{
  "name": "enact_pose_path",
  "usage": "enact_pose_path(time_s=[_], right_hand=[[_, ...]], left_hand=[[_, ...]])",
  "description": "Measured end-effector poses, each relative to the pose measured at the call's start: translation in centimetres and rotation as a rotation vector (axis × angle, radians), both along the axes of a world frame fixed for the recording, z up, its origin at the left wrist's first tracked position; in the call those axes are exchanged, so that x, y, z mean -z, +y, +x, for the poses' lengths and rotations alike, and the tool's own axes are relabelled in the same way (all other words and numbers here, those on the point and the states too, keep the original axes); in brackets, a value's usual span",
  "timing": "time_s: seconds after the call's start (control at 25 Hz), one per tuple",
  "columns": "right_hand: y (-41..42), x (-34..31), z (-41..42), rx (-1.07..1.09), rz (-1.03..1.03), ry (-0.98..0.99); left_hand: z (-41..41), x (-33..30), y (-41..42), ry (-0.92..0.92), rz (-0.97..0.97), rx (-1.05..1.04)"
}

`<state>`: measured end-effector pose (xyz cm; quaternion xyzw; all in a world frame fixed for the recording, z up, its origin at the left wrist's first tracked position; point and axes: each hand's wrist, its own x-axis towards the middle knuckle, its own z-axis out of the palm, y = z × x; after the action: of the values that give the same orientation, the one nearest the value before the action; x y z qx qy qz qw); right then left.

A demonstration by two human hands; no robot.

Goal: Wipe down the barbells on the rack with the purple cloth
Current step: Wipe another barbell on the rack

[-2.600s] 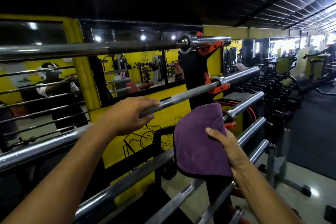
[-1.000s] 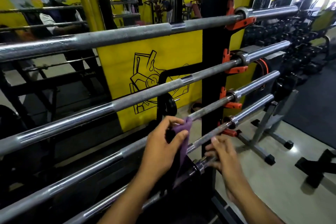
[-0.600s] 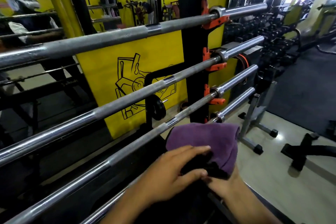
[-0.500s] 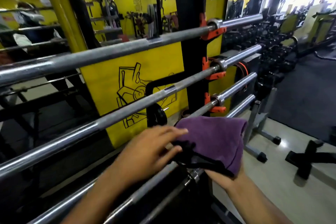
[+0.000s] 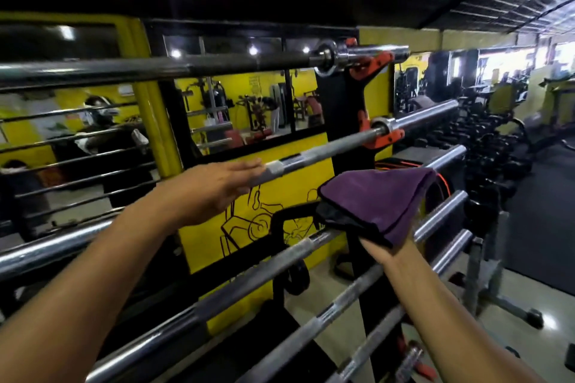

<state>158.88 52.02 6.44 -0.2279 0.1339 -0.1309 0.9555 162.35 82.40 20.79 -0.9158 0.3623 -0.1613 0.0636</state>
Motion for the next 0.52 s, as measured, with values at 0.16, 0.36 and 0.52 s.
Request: enact_pose_path(time_s=[0.16, 0.36, 0.52], right_hand=[[-1.1, -4.5, 7.0, -0.113, 0.070, -0.127], [-0.9, -8.1, 14.1, 0.099, 0.013, -0.131], [4.0, -10.2, 14.0, 0.149, -0.151, -0.021]], left_hand=[[0.2, -0.2, 0.2, -0.023, -0.125, 0.044], [0.5, 0.1, 0.3, -0.002, -0.211, 0.082], [0.7, 0.1, 0.5, 0.004, -0.255, 0.091]])
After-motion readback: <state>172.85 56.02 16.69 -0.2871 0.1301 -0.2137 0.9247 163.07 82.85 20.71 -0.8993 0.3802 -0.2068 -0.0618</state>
